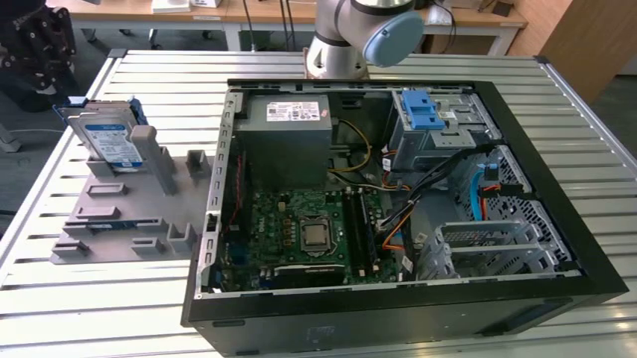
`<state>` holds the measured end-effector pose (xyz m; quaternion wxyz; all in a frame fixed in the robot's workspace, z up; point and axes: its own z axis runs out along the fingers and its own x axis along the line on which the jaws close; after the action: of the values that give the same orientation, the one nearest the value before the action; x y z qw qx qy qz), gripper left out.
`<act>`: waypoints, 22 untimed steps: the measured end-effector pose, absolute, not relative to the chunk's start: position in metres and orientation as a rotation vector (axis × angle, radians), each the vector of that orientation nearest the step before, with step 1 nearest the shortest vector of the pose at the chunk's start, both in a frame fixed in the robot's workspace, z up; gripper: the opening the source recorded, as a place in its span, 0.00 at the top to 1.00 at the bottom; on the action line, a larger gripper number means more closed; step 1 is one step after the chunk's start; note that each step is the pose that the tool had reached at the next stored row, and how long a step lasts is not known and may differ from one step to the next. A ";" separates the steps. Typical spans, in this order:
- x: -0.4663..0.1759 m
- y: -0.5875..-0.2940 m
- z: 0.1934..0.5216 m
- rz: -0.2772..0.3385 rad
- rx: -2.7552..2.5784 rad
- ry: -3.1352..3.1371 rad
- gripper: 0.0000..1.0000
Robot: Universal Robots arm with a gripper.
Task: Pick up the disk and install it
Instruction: 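Pick up the disk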
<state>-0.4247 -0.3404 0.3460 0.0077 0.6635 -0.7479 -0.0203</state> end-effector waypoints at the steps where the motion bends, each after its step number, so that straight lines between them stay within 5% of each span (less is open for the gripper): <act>1: -0.425 -0.340 0.346 -0.063 2.074 -2.338 0.65; 11: -0.425 -0.340 0.344 -0.061 2.127 -2.291 0.30; 22: -0.430 -0.340 0.329 -0.040 2.181 -2.259 0.30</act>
<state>-0.4297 -0.3402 0.3287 0.0008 0.6946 -0.7193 -0.0127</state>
